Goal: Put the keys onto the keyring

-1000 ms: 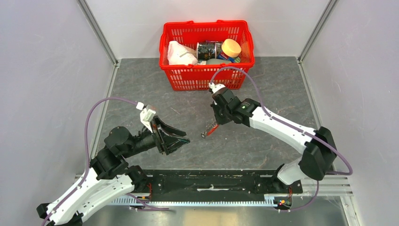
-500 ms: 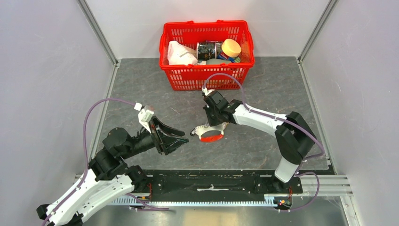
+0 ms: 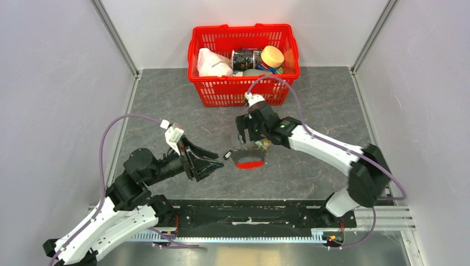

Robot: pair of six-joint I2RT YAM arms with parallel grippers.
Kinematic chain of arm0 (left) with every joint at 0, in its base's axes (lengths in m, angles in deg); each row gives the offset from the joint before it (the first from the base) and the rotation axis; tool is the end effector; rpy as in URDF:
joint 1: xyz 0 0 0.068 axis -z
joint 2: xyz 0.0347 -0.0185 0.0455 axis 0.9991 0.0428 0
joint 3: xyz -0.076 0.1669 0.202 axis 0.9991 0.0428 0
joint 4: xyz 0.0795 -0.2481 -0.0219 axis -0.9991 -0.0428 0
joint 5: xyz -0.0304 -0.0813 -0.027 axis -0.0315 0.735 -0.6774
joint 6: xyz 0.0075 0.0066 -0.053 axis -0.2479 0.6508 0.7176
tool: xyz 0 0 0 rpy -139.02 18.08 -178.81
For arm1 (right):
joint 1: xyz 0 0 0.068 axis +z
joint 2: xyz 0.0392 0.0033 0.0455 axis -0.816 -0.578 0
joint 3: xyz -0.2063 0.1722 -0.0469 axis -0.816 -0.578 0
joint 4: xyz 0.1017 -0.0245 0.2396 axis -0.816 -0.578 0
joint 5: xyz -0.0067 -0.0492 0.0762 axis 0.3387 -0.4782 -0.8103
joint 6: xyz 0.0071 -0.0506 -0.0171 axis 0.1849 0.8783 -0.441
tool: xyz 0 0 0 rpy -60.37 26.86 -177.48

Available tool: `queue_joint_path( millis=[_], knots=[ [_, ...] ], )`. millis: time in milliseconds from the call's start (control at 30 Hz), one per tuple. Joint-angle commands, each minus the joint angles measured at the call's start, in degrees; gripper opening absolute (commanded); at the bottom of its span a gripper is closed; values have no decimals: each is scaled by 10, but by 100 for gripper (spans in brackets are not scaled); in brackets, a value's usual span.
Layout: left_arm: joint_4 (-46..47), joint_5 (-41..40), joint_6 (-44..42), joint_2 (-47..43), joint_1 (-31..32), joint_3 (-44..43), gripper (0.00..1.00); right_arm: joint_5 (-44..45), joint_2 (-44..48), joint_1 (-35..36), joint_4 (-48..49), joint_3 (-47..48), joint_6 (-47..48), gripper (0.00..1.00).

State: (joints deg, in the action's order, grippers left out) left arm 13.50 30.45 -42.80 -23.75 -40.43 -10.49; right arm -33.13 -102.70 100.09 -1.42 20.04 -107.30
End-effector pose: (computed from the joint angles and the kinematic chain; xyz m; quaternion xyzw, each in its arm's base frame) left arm 0.0675 -0.0887 0.3539 0.1873 0.6795 -0.5390 0.4611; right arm 0.2506 0.2470 0.2482 -0.1640 0.9177 0.1429 0.3324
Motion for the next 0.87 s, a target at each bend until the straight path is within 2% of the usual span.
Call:
queue_joint_path(
  millis=[0,67,133,167,333,633,833],
  knots=[
    [-5,-18,-37,17,-1,-36,64,63,122,-2,-2,21,21,97],
    [-12,-21,-44,27,-1,-46,69,78,157,-2,-17,25,27,97],
    [-25,-32,-53,38,-1,-59,80,88,192,-2,-33,29,33,97],
    [-36,-43,-59,45,-1,-70,82,95,205,-2,-42,31,33,97],
    [-86,-88,-88,79,-1,-117,85,118,262,-2,-106,65,59,97],
    [-110,-115,-124,99,-1,-172,85,171,367,-1,-148,112,60,99],
    [-127,-125,-144,101,-1,-212,85,174,369,-2,-199,169,70,99]
  ],
)
